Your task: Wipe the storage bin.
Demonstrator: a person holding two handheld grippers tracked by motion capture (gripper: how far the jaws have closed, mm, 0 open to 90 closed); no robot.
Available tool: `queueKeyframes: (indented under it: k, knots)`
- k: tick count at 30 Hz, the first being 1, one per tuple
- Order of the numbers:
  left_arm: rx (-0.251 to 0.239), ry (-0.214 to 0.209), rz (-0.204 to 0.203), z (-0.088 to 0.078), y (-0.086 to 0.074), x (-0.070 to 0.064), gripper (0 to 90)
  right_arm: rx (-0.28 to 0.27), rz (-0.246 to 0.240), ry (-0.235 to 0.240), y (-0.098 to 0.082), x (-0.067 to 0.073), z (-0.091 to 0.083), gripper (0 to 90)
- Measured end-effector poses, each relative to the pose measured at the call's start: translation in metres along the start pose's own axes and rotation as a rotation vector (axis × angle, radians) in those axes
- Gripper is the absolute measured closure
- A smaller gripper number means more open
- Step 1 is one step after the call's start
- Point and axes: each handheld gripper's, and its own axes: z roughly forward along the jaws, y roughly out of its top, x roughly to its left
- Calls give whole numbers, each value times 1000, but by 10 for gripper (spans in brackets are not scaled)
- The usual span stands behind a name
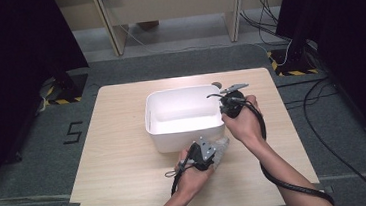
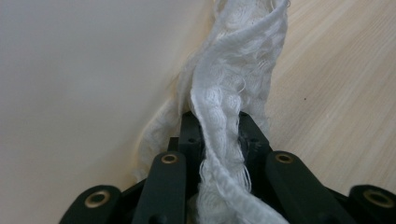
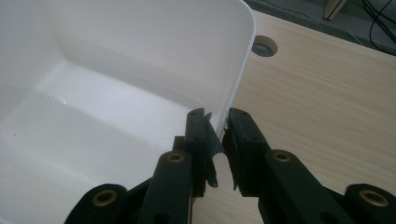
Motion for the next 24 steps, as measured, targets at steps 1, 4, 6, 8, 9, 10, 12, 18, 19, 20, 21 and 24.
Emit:
queueKeyframes:
  k: [1,4,6,8,9,10,12,18,19,20,21,24]
  knots:
    - [1,0,0,0,0,0,755,0,-1,0,0,0,0,789]
    - [4,-2,-1,1,-1,1,755,-1,1,1,0,0,0,789]
    - [6,-3,-5,2,-1,1,755,-1,0,0,0,0,0,789]
    - [6,-2,-3,2,-2,1,755,1,0,1,0,0,0,788]
    - [7,-1,-4,2,-2,1,755,1,0,1,0,0,0,788]
    - [6,-1,-5,2,-2,1,755,1,0,1,0,0,0,788]
    - [7,-1,-4,2,-2,1,755,-3,-3,0,0,0,1,787]
    - [8,-3,-4,2,-2,1,755,-3,-5,-1,-1,0,0,786]
    - [12,-6,-3,1,-2,1,755,-3,-6,-1,0,0,0,784]
    - [11,-7,-5,1,-2,1,755,-3,-4,0,0,0,1,783]
    - [9,-8,-8,0,-2,2,755,-4,0,1,0,0,1,781]
    - [6,-14,-18,-4,-3,4,754,2,16,14,-1,-1,1,754]
